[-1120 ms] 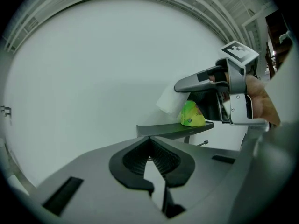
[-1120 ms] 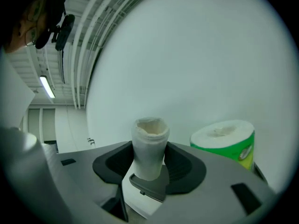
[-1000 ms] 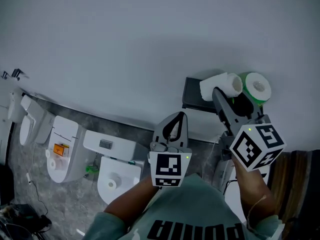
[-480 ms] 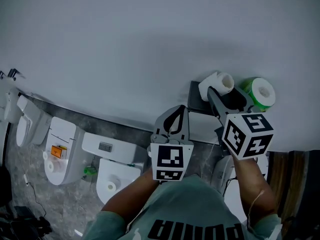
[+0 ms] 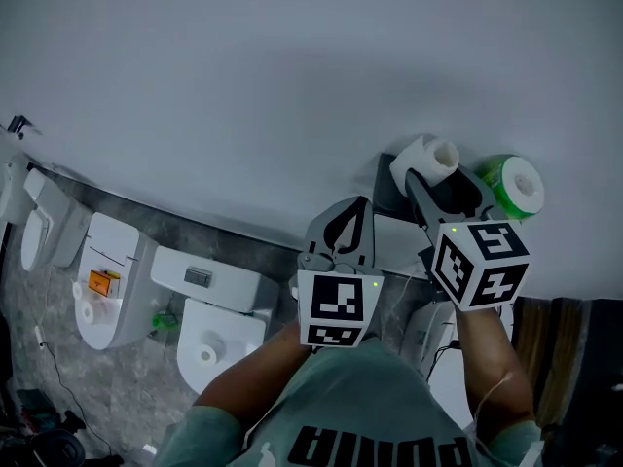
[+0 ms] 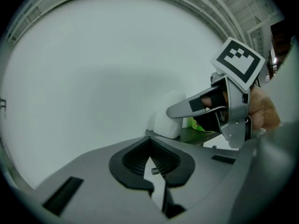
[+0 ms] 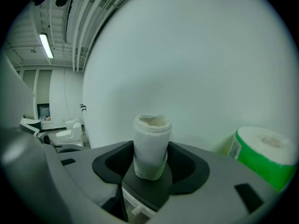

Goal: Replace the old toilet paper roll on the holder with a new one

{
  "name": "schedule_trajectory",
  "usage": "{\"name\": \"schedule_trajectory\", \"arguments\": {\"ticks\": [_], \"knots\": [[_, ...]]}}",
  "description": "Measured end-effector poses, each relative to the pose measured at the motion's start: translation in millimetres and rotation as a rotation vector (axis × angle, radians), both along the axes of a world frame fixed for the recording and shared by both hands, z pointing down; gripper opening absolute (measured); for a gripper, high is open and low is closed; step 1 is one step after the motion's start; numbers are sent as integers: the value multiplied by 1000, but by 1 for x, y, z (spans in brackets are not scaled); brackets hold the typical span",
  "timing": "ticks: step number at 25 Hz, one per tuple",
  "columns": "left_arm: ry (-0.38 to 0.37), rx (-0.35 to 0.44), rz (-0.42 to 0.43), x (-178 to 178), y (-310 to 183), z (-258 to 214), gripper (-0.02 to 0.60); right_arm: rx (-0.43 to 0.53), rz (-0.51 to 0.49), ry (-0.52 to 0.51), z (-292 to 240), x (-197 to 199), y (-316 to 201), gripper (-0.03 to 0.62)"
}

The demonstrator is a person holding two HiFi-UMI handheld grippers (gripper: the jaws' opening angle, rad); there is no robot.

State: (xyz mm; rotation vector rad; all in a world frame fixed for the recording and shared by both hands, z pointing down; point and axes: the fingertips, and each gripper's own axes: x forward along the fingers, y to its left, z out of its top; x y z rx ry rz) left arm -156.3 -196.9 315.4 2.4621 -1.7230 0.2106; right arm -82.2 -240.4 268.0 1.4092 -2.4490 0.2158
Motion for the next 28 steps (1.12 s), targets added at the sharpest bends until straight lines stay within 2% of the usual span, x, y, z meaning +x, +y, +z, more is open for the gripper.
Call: {"name": "schedule_trajectory", "arguments": {"ticks": [6,20,28], "knots": [[-1,4,6,2,1,0,8,4,4,-6,3,3,6,229],[2,56,26,16,10,-23,8,60,-34,-39,-26,4,15,284],[9,78,76,40,23,-36,8,160,-8,-67,-51,20,45,284]]}}
